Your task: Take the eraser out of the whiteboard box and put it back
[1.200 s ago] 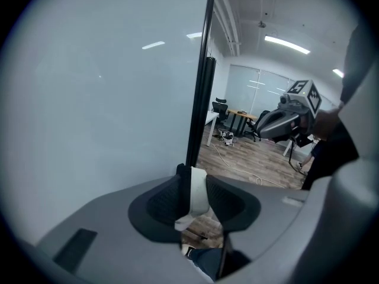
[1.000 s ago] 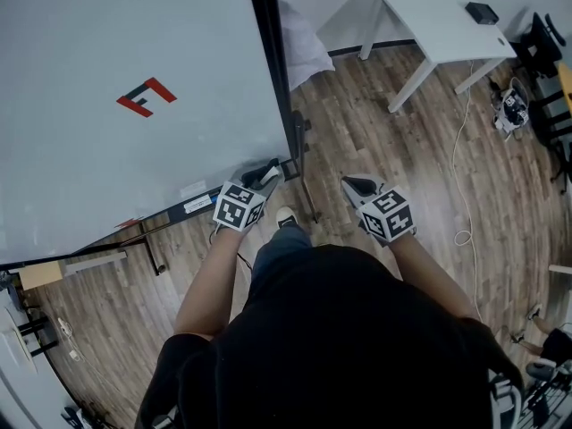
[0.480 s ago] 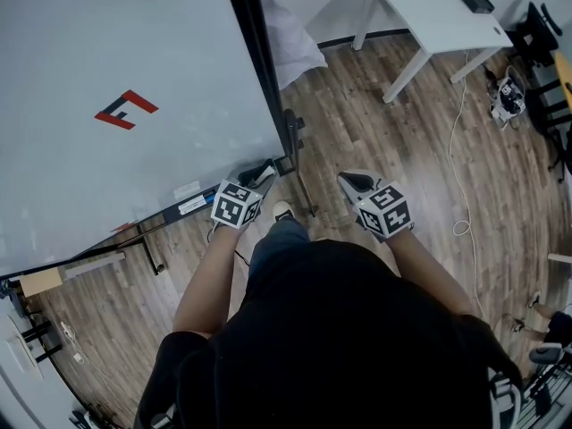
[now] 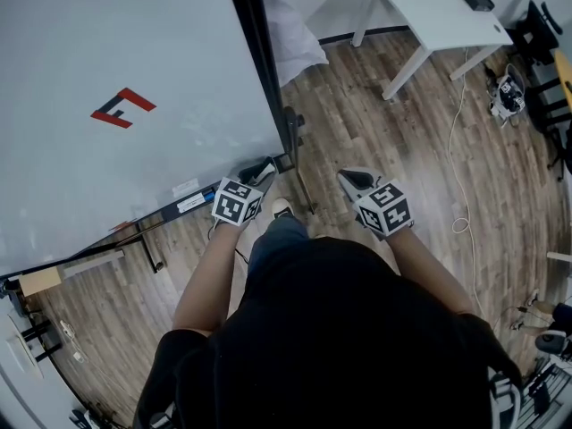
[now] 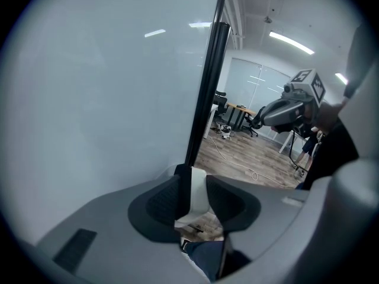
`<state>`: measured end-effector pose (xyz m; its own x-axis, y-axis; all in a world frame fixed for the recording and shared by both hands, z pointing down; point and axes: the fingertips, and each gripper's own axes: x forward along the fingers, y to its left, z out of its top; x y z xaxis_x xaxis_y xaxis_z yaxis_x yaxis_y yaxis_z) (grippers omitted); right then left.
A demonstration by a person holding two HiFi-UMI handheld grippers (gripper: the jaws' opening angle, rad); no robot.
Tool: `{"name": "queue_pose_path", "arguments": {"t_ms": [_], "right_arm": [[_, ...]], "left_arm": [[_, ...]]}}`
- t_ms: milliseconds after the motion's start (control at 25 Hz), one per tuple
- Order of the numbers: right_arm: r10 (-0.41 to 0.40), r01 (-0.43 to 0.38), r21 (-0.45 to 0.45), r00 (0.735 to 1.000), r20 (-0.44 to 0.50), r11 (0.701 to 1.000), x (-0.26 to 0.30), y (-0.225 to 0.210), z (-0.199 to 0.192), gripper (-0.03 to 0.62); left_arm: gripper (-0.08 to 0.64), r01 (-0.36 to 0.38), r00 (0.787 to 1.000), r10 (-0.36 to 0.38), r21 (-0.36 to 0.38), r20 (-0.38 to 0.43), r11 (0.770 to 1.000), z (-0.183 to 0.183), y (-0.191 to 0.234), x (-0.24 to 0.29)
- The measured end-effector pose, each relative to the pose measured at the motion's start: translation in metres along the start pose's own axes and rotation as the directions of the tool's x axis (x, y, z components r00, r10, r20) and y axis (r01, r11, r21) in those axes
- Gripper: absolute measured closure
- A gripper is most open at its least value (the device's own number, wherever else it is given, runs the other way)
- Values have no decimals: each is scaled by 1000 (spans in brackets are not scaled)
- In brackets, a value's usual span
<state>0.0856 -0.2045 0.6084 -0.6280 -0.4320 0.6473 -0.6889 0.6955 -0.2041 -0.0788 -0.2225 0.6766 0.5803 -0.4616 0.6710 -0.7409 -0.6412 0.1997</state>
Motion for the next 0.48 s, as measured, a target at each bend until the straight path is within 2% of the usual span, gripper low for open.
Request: {"name": "queue_pose_path", "arguments": {"t_ms": [480], "right_arm": [[10,-10,-16,1000,7,1000,-2,3,7,597]], "left_arm": [[394,-15,1000,16,-27,13,1000,3,-2,1]]}}
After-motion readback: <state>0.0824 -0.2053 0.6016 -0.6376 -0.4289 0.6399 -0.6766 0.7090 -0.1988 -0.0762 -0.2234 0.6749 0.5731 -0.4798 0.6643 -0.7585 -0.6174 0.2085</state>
